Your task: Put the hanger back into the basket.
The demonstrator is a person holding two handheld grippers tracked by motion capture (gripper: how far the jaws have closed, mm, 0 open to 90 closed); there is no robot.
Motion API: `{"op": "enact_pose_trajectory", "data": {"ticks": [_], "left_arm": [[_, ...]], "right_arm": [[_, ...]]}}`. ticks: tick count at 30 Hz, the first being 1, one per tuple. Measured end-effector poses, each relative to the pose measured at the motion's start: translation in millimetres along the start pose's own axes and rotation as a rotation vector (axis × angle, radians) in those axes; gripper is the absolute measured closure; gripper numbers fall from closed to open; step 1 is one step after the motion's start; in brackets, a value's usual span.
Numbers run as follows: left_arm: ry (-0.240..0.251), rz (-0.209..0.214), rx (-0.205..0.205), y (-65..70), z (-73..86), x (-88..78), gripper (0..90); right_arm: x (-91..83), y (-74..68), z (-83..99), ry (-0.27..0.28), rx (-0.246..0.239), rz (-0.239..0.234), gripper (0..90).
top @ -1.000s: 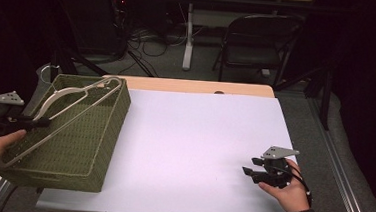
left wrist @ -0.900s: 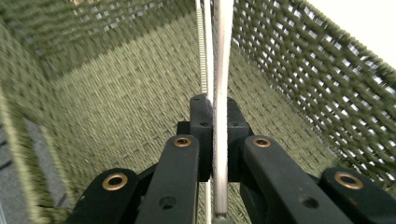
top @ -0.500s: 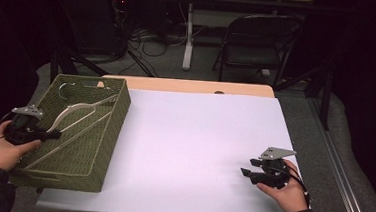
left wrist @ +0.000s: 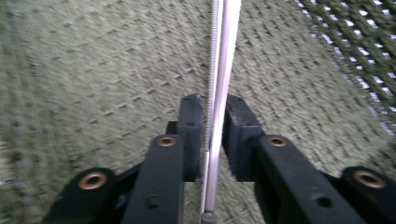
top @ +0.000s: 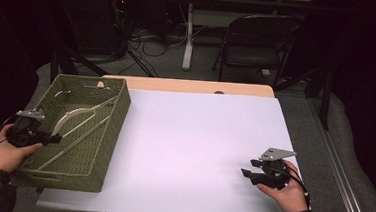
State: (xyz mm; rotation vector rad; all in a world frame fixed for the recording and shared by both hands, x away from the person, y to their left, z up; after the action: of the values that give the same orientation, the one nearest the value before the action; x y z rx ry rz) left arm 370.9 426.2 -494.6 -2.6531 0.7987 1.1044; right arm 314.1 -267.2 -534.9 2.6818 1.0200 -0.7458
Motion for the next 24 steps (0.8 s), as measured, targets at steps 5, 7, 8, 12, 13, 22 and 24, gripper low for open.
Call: {"op": "enact_pose_trajectory", "data": {"ticks": [5, 7, 8, 12, 13, 22, 24], "left_arm": [[0.069, -0.066, -0.028, -3.9, -0.9, -7.9, 59.8], [0.094, -0.128, -0.032, -5.7, -3.2, -16.6, 51.9], [0.111, -0.159, -0.041, -6.0, -4.2, -20.9, 50.4], [0.161, -0.189, -0.064, -2.1, -6.6, -37.8, 45.2], [0.175, -0.187, -0.067, 0.5, -6.8, -41.6, 45.3], [0.281, -0.095, -0.036, 60.3, -11.3, -54.9, 43.0], [0.291, -0.070, -0.020, 79.0, -14.1, -54.5, 41.9]], "right_arm": [[0.0, -0.2, 0.2, -0.001, 0.003, 0.002, 48.0], [-0.4, -0.4, 0.5, -0.001, 0.008, 0.006, 48.0], [-0.7, -0.5, 0.5, 0.000, 0.010, 0.007, 48.0], [-2.2, 0.5, 0.7, -0.011, 0.003, 0.014, 48.0], [-2.4, 0.6, 0.8, -0.011, 0.003, 0.016, 48.0], [-3.3, 0.6, 0.3, 0.014, 0.004, 0.026, 47.8], [-4.1, 0.5, 0.7, 0.017, 0.008, 0.029, 47.7]]}}
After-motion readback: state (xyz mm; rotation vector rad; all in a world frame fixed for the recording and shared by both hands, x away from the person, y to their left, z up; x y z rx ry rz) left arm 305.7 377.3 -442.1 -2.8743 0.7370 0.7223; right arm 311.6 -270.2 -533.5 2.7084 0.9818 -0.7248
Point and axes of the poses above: each handheld gripper's, and its own axes: x roughly forward along the jaws, z roughly out of its underside, y roughly to its right, the point moved 2 cm from there along x, roughly forward along the jaws, and after that the axes turned 13 degrees about y, right-handed, at the moved point
